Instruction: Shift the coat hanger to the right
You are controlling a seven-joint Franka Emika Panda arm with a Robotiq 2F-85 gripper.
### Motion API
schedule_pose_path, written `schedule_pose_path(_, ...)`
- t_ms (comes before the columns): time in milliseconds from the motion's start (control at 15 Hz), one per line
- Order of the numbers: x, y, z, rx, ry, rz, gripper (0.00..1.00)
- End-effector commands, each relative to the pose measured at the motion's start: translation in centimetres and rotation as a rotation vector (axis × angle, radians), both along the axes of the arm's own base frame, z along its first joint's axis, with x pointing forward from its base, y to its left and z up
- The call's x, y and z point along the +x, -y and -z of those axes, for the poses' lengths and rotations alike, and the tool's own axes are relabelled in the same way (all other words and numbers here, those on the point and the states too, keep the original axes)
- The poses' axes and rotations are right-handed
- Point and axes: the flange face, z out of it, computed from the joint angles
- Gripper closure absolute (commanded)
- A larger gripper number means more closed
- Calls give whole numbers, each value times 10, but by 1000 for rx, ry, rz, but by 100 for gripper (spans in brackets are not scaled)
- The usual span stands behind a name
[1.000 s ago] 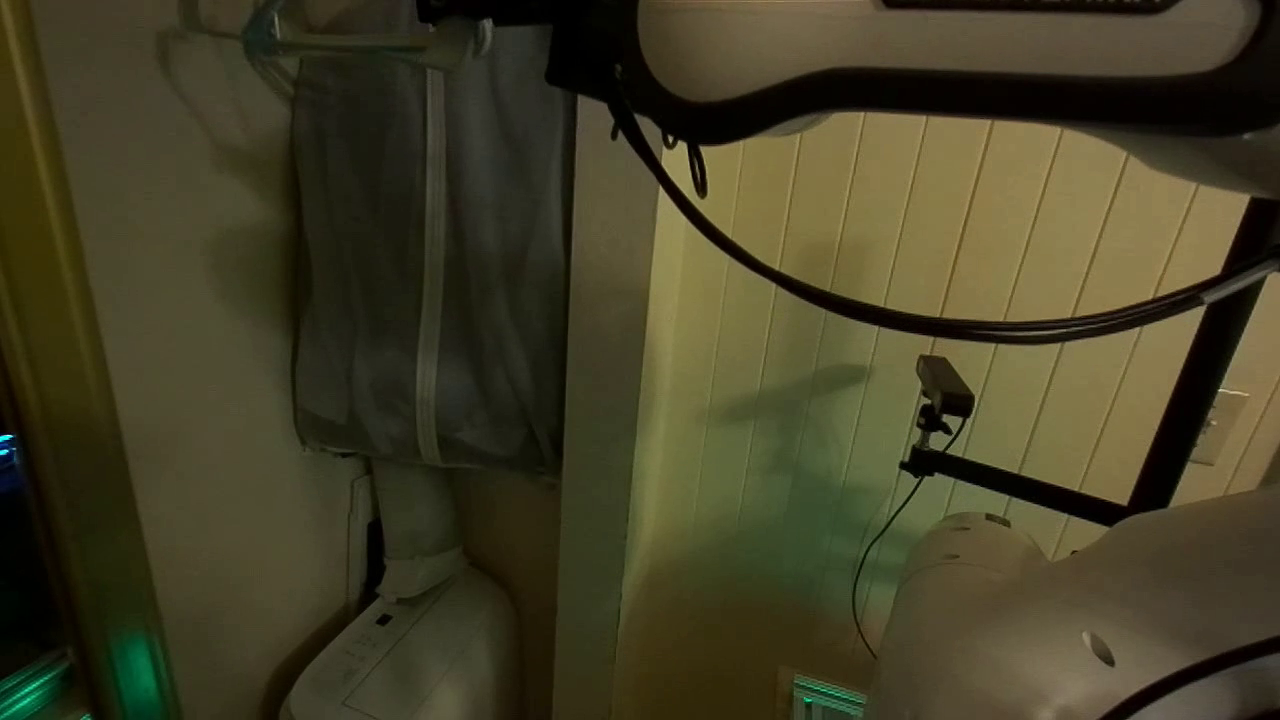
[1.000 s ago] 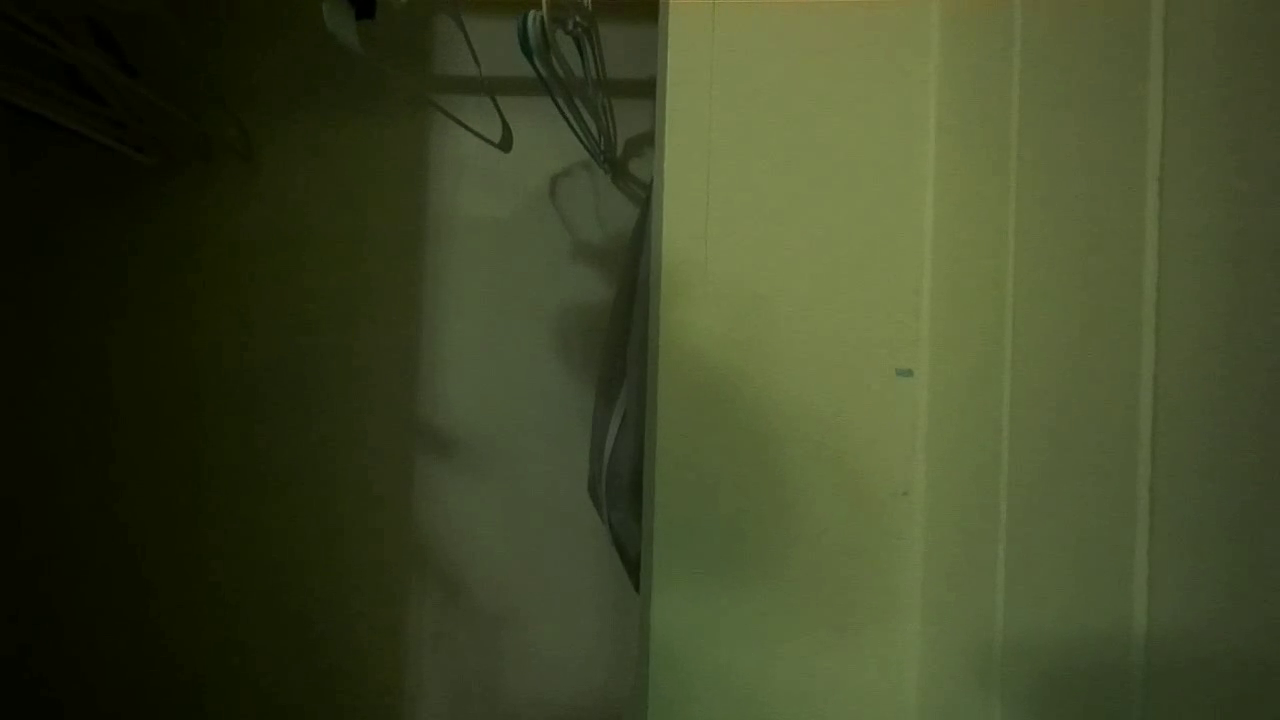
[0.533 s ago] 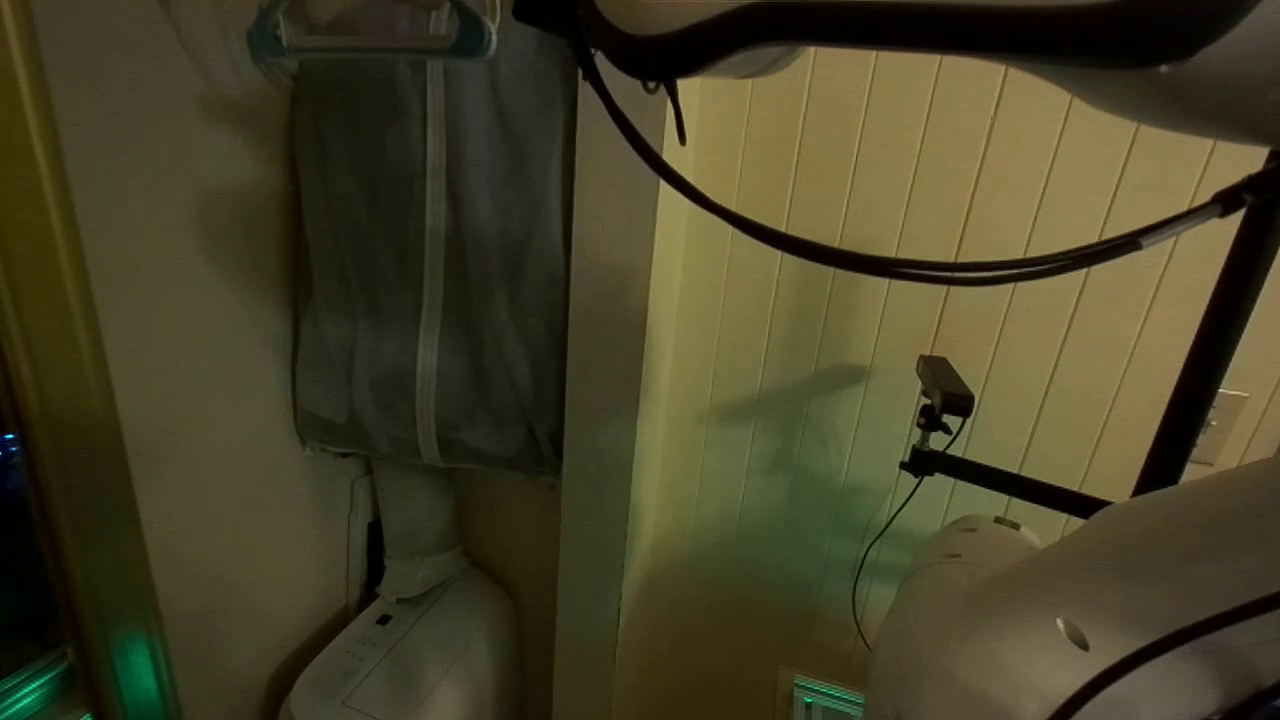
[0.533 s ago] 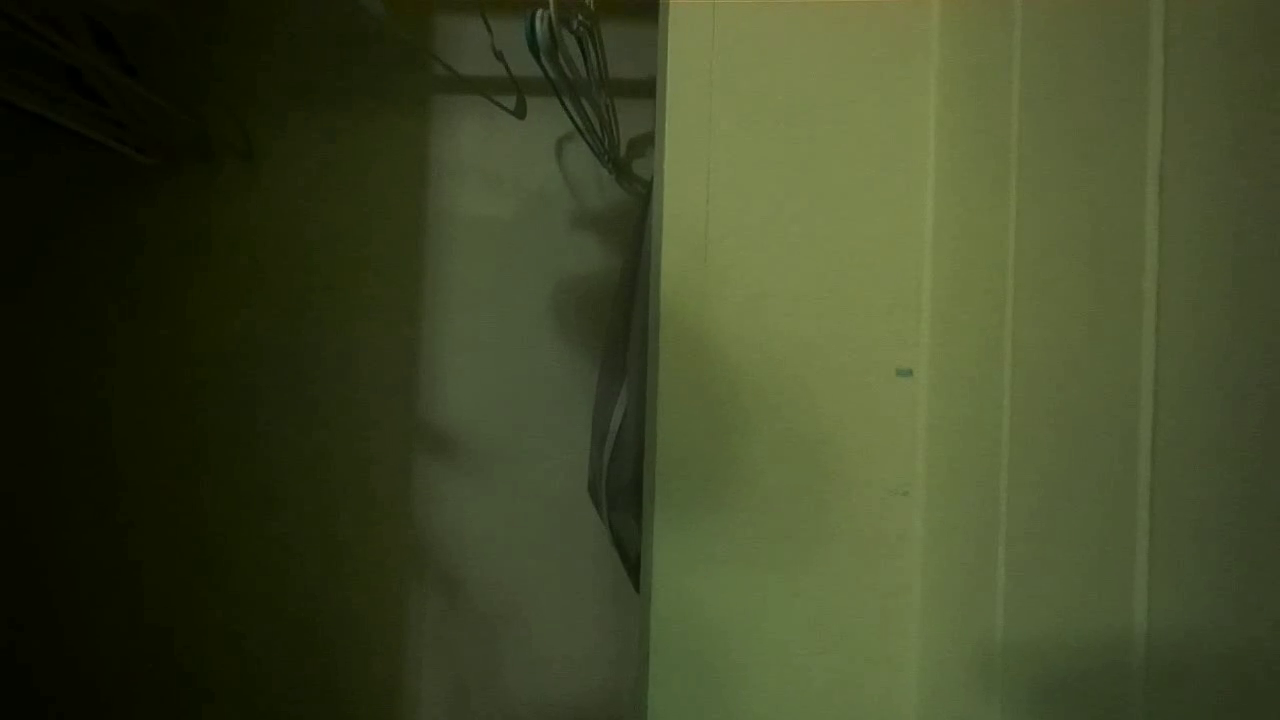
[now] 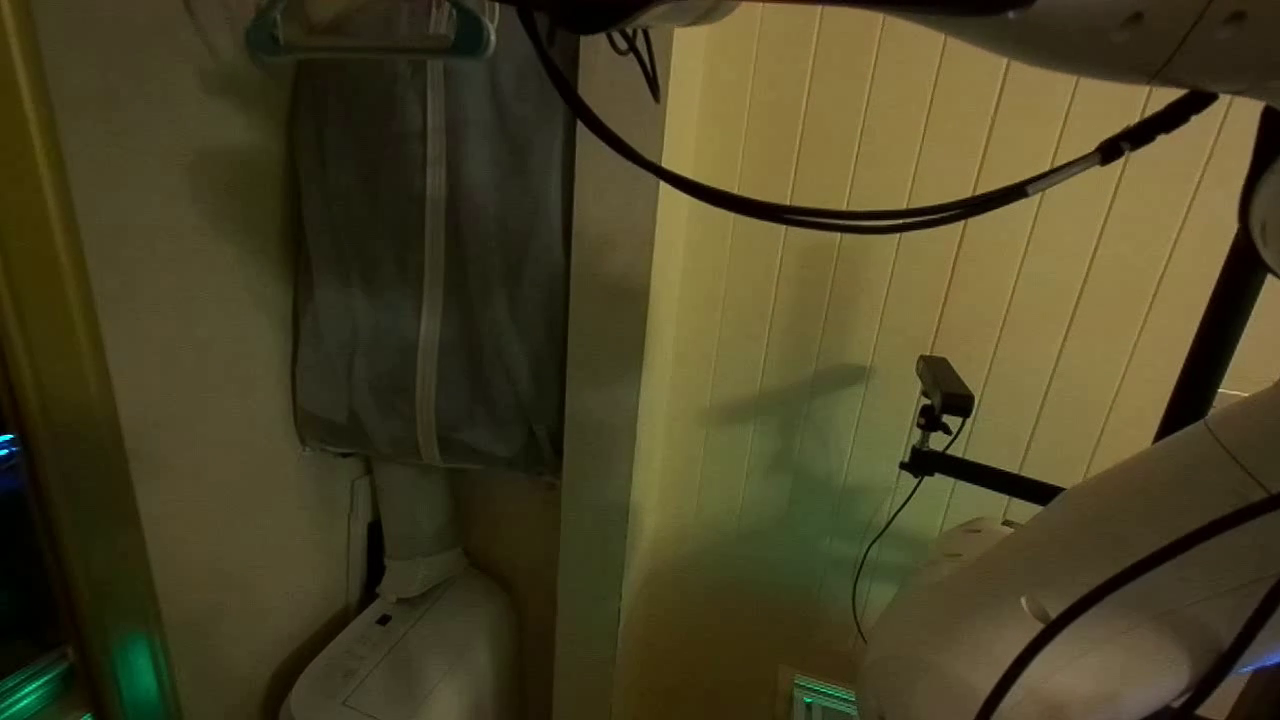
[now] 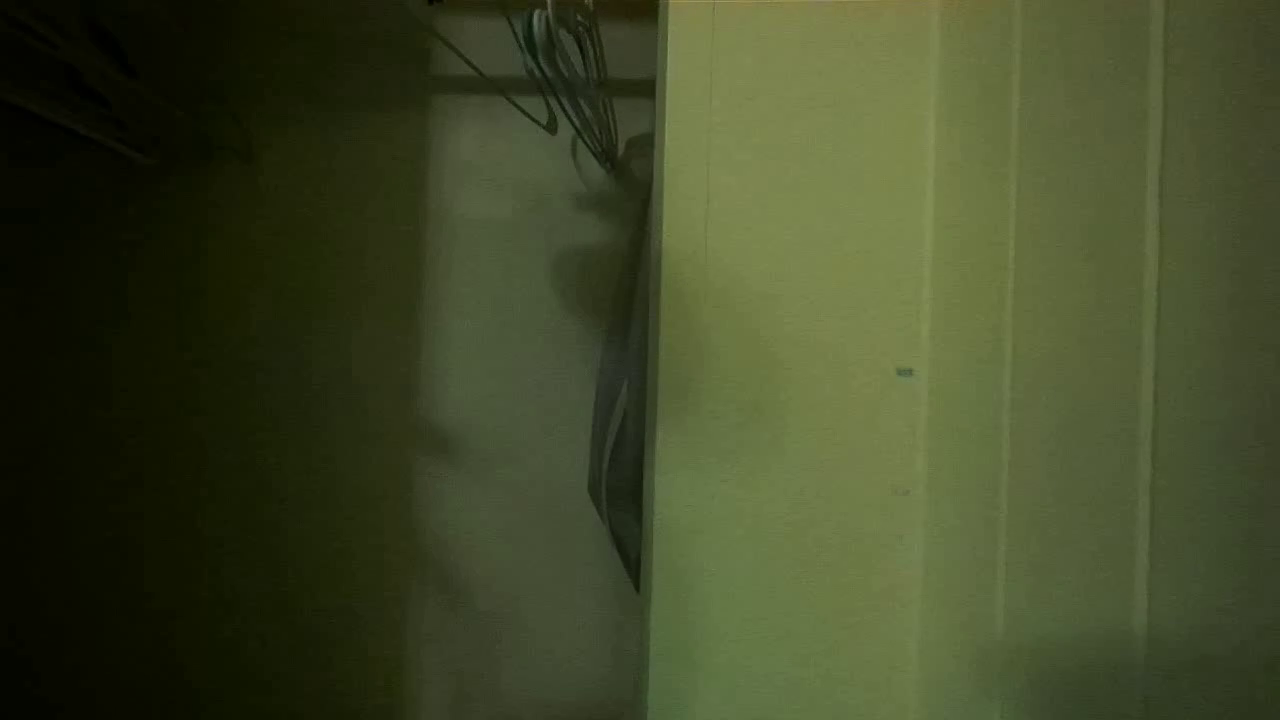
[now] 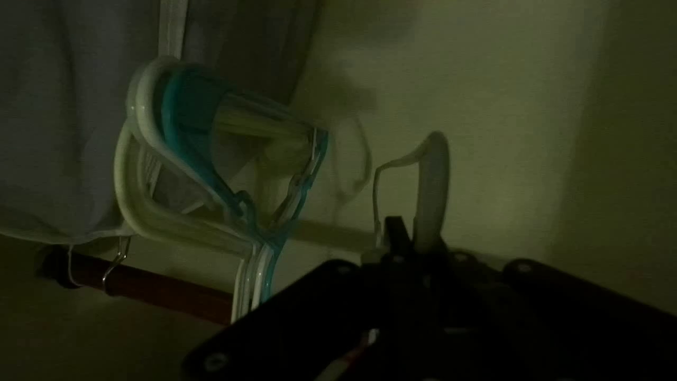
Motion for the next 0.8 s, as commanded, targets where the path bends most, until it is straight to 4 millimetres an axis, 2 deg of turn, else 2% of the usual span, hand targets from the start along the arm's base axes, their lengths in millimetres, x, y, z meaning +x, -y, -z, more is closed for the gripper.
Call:
schedule_pose_path(0, 22, 7, -11, 0, -28, 20, 98)
schedule_pose_path(400, 39, 15, -4, 42, -100, 22, 98)
schedule_pose_path(467, 37, 15, -2, 47, -115, 26, 68)
schedule_pose_path(533, 34, 15, -1, 55, -117, 23, 66)
schedule_pose_path(600, 31, 13, -1, 59, -122, 20, 60)
schedule_pose_path(733, 20, 3, -14, 42, -15, -21, 46)
